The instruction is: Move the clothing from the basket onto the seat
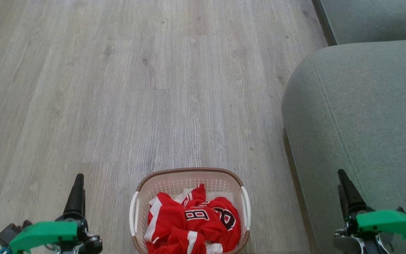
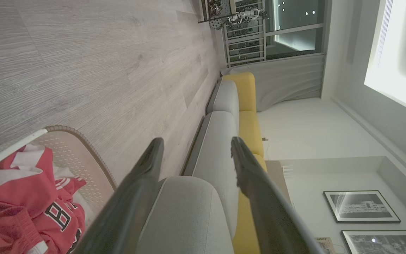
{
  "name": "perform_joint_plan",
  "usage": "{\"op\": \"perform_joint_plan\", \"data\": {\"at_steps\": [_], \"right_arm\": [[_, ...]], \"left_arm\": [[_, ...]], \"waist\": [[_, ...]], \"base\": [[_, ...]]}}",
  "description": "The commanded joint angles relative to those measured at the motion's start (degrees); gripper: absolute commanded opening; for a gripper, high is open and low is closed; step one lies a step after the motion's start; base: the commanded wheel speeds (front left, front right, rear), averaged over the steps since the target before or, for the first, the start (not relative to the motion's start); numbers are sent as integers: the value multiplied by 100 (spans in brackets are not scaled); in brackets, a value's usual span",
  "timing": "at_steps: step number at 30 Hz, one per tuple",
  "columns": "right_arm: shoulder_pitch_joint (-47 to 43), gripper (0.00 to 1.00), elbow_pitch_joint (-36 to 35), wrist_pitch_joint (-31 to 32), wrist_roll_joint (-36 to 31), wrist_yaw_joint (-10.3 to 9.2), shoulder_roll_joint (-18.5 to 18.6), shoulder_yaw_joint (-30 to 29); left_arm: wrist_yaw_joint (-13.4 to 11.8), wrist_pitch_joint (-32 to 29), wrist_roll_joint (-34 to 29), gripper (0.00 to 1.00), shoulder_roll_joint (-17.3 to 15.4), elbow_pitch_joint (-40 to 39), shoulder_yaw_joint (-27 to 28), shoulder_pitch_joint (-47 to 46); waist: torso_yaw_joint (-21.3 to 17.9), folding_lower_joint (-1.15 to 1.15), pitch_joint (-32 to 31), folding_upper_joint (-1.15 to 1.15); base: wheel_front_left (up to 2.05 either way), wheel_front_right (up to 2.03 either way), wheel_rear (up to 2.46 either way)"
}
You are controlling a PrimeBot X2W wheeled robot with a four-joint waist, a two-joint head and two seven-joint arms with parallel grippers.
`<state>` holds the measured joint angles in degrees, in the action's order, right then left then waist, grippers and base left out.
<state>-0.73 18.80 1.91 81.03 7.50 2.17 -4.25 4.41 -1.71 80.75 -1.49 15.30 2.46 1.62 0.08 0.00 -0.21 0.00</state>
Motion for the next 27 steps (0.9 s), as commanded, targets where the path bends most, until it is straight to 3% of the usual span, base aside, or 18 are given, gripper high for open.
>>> {"op": "perform_joint_plan", "data": {"at_steps": [1,16,27], "right_arm": [[250,100,-203,-44,-10,0,38,40],[232,100,-598,-314,-1465,0,43,314],[214,100,-677,-500,-2386,0,47,565]], "left_arm": [[-7,37,-33,100,-58,-213,27,-127],[-212,305,-1902,100,-71,-572,-221,-35],[-373,490,-2903,100,-134,-677,-311,82]], "waist": [[0,0,0,0],[21,0,-3,0],[30,0,-5,0]], "base": [[0,0,0],[0,0,0],[0,0,0]]}}
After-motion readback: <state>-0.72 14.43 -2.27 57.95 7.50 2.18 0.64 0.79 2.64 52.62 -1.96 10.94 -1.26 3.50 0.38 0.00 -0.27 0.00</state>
